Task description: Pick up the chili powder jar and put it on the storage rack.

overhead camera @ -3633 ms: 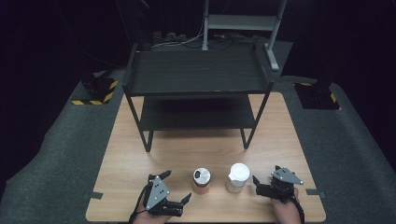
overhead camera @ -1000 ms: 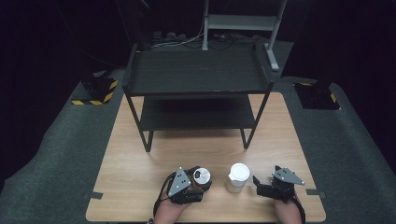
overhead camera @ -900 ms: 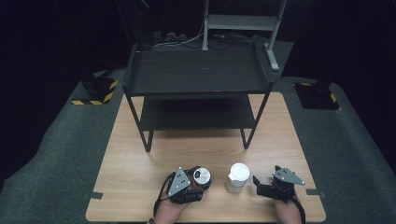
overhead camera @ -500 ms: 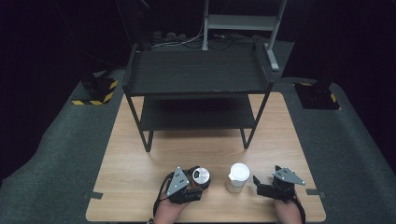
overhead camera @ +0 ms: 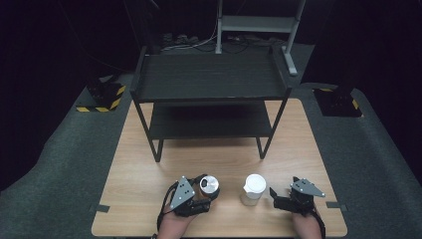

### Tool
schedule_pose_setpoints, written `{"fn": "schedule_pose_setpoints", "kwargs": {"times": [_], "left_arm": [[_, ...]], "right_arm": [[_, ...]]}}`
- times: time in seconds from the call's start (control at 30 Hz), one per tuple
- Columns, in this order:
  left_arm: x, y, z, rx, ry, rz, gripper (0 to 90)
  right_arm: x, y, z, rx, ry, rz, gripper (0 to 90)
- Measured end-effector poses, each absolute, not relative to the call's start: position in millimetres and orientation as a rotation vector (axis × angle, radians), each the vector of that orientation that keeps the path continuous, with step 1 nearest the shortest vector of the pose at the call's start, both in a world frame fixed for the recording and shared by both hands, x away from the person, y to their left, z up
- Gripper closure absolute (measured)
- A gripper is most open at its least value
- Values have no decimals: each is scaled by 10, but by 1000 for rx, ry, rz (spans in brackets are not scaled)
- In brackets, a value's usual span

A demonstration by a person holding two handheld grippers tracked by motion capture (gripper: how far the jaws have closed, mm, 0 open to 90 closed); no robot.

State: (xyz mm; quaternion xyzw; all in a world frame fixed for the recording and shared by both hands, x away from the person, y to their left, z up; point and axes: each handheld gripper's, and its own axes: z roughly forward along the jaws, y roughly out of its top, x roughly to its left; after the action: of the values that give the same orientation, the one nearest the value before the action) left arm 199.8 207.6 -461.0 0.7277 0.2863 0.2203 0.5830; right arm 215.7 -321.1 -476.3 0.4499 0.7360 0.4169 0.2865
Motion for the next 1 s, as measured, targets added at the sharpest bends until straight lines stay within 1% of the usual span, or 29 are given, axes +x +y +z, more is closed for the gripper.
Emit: {"fn": "schedule_pose_setpoints", "kwargs": {"times": [0.2, 0.5, 1.0], "left_arm": [[1950, 2116, -4537, 1681, 655, 532, 348], [1884, 2205, -4352, 1647, 671, 561, 348], [1824, 2344, -4164, 1593, 689, 598, 348]], "right_arm": [[2163, -3227, -4761, 1210, 1970, 1120, 1], [2159, -3230, -4763, 1210, 1968, 1123, 1], [2157, -3235, -4766, 1215, 1963, 1126, 1]]}}
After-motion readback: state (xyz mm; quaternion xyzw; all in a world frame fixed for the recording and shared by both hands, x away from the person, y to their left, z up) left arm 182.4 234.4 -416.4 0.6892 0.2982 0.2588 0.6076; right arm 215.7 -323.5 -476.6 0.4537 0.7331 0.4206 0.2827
